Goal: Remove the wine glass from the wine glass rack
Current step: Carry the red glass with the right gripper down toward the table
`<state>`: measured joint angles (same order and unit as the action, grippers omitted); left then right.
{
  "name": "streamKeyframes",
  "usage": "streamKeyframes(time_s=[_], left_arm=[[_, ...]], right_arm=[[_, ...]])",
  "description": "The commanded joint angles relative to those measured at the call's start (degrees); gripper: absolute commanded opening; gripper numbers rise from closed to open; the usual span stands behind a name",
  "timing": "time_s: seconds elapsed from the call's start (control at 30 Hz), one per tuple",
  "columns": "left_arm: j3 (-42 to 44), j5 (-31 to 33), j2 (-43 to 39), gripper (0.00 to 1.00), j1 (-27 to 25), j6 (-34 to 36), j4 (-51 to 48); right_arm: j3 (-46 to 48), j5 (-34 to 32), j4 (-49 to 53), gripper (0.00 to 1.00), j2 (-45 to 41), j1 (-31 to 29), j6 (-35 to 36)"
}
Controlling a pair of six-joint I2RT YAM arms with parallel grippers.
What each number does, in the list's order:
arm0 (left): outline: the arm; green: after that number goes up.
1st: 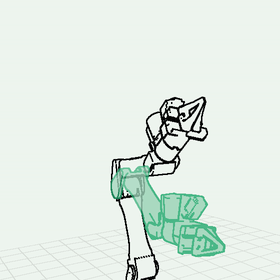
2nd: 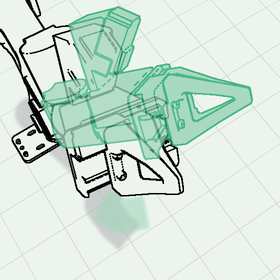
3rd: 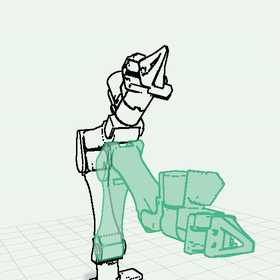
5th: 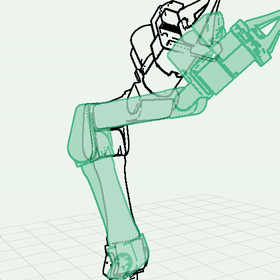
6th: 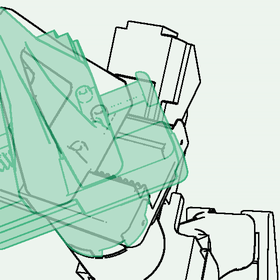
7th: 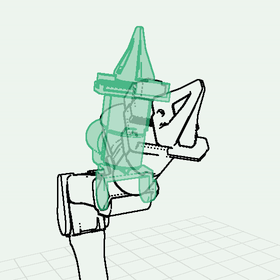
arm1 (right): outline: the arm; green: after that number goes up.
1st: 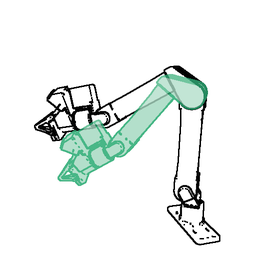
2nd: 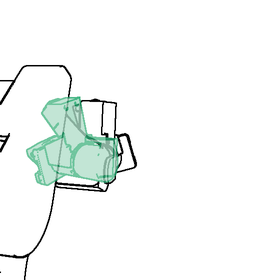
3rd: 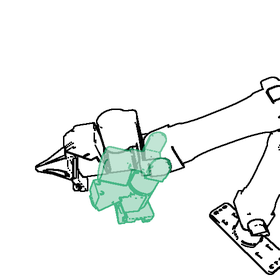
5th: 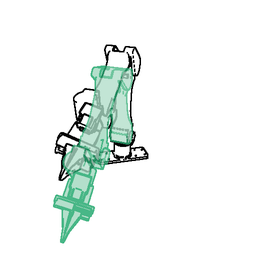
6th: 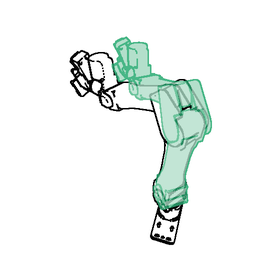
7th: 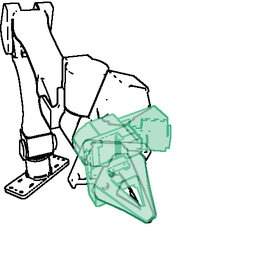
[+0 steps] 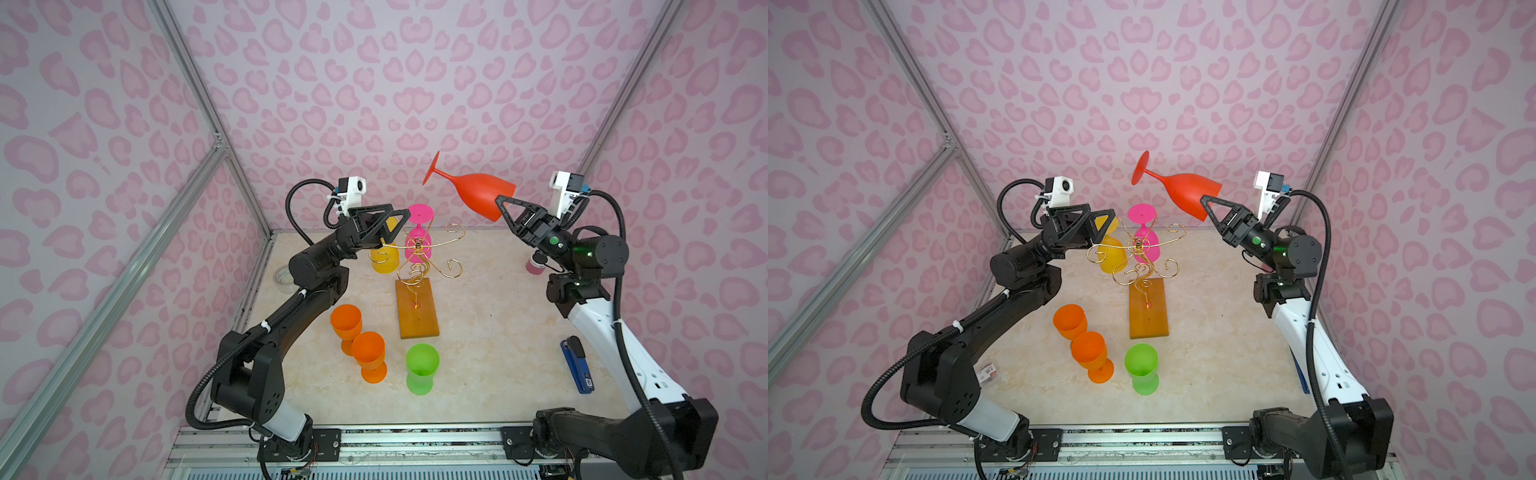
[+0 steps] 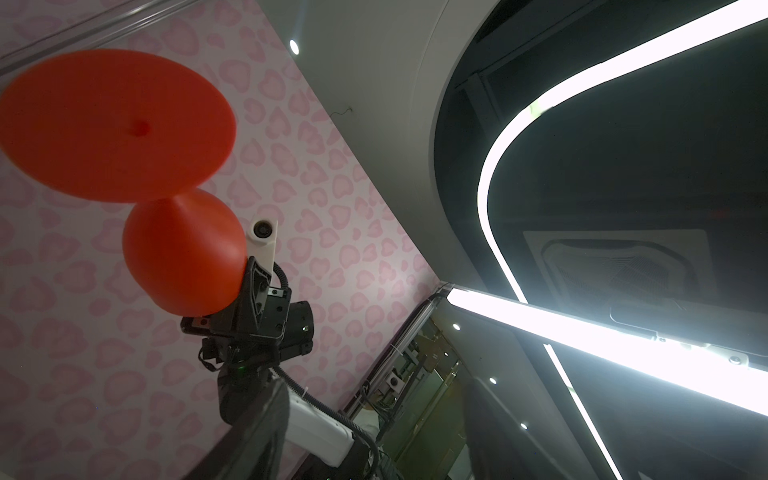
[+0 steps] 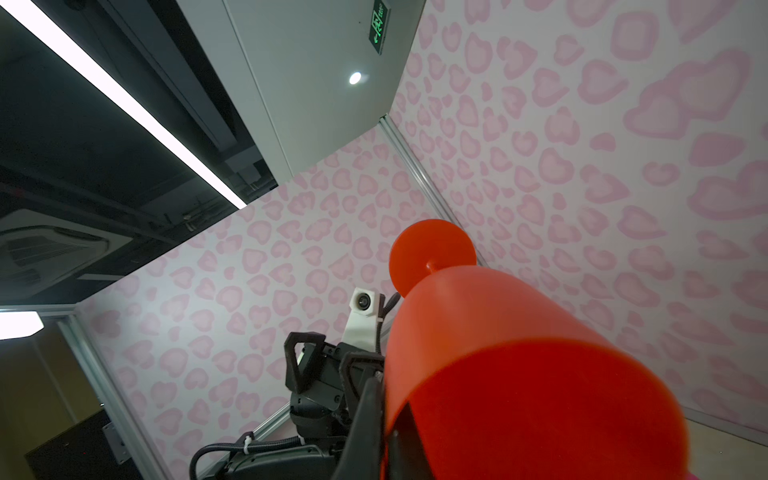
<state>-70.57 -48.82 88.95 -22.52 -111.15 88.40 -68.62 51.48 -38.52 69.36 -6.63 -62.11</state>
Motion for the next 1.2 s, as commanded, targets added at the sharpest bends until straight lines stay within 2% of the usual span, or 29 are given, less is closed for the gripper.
streamKeyframes(time_s=[0.0,0.13,0.37,0.5,0.67,0.87,1.17], left_arm=[[0.84,-2.58,-2.45,0.68,-0.03,6.70,-1.52],[1.61,-4.12,-5.13,0.69,-0.14,13.01,-7.45],[1.57,-6.27,-10.64,0.71,0.00,25.64,-21.30],[1.35,-6.34,-13.54,0.72,0.02,32.31,-29.25],[1.00,-5.72,-15.86,0.72,-0.03,38.26,-36.99],[0.28,-5.40,-16.17,0.72,0.11,39.93,-39.59],[-0.80,-5.06,-17.06,0.72,0.55,42.56,-43.66]], right_arm=[[-5.34,-8.26,39.75,0.00,-3.59,0.11,27.91],[-10.38,-17.42,57.04,0.00,-5.53,0.39,37.96],[-13.69,-27.58,71.99,0.00,-6.97,0.66,44.26],[-15.00,-30.10,78.77,0.00,-6.54,0.66,45.93],[-15.14,-30.10,86.45,0.00,-4.96,0.02,47.63],[-14.63,-35.16,94.16,0.00,-2.45,-6.43,50.43],[-13.41,-43.27,105.17,0.00,1.21,-19.47,51.65]])
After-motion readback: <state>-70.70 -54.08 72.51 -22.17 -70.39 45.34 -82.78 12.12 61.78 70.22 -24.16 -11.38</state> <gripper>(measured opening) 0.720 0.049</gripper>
